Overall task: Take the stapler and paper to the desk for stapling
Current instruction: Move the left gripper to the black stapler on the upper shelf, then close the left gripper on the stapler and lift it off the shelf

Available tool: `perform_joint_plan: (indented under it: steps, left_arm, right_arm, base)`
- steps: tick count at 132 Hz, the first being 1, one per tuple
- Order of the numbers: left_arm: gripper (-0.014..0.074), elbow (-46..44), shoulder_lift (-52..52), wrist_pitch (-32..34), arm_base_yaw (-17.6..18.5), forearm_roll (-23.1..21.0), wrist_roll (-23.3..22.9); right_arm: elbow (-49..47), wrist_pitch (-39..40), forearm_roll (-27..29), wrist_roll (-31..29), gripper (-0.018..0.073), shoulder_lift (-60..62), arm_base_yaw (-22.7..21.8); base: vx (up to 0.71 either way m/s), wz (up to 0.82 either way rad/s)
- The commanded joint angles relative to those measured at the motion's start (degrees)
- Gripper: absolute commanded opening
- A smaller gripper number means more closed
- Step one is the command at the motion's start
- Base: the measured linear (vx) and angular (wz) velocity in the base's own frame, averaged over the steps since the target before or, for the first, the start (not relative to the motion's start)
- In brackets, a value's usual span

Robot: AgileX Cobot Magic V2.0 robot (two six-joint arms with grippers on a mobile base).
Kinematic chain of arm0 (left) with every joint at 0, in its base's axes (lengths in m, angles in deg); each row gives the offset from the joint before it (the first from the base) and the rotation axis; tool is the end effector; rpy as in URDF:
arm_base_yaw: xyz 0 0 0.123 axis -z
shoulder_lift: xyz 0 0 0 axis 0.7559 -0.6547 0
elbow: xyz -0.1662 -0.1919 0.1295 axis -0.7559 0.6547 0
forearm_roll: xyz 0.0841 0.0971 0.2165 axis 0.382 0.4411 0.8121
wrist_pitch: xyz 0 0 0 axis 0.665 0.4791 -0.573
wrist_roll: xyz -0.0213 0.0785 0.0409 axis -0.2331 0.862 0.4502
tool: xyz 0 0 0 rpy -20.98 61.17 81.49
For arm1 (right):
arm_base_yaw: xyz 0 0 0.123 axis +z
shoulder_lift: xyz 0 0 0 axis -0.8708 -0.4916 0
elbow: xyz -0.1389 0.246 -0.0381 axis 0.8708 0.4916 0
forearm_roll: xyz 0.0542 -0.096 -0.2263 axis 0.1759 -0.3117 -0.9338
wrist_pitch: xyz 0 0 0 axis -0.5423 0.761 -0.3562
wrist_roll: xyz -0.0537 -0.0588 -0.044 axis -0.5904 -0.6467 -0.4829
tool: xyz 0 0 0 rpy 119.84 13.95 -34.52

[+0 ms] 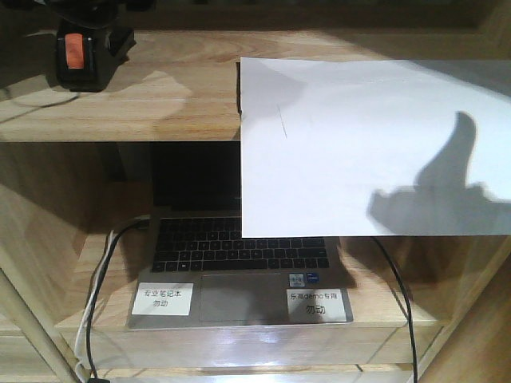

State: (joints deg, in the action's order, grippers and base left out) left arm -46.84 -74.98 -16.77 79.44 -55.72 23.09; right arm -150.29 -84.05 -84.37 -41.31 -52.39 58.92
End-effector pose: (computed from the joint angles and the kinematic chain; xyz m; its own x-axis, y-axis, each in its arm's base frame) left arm 0.3116 -0.1442 0.4801 -0.5705 0.0020 -0.8213 0.0508 0.9982 -0.0329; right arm 0.0973 -0.0028 0.4662 0.0310 0.1506 -0.9881 0.0242 0.9882 0.1514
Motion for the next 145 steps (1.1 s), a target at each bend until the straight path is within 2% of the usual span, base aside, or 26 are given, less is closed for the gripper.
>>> perform_joint_plan:
  steps: [1, 22, 42, 58, 78, 81, 126, 140, 145]
  left_arm:
    - [0.0610, -1.9, 1.7, 3.0, -0.2, 0.8, -0.5]
    - [0.0555, -1.9, 1.7, 2.9, -0.2, 0.8, -0.5]
    - [0.0454, -1.9, 1.7, 3.2, -0.2, 0.8, -0.5]
    - [0.0311, -1.9, 1.7, 3.6, -0.2, 0.8, -0.5]
    - [0.0053, -1.9, 1.7, 3.6, -0.2, 0.8, -0.4]
    - [-0.0010, -1.9, 1.8, 3.5, -0.2, 0.8, -0.4]
    - [-0.0008, -1.9, 4.0, 5.0, -0.2, 0.9, 0.2]
    - [-0.0008, -0.8, 6.2, 7.2, -0.2, 0.3, 3.1]
    - [-0.0008, 0.7, 7.6, 9.1, -0.2, -1.2, 4.4]
  right_arm:
    - [-1.3, 4.1, -0.5, -0.4, 0.0435, -0.6, 0.1]
    - [-1.3, 4.1, -0.5, -0.4, 0.0435, -0.6, 0.1]
    - [-1.3, 4.1, -0.5, -0.4, 0.0435, -0.6, 0.1]
    - [-1.3, 4.1, -0.5, -0.4, 0.0435, -0.6, 0.1]
    - [-1.3, 4.1, -0.5, -0.4, 0.0435, -0.6, 0.1]
    - [-1.3, 4.1, -0.5, -0.4, 0.0435, -0.6, 0.1]
    - [-1.3, 4.1, -0.5, -0.4, 0.0435, -0.6, 0.1]
    - [-1.3, 4.1, -0.5, -0.4, 0.0435, -0.6, 0.1]
    - [-1.3, 4.1, -0.5, -0.4, 0.0435, -0.6, 0.1]
  base:
    - [0.00, 0.00]
    - [0.00, 0.00]
    - [0.00, 0.00]
    - [0.00, 0.00]
    - [0.00, 0.00]
    - [0.00, 0.00]
    - [0.00, 0.00]
    - [0.00, 0.00]
    - [0.00, 0.00]
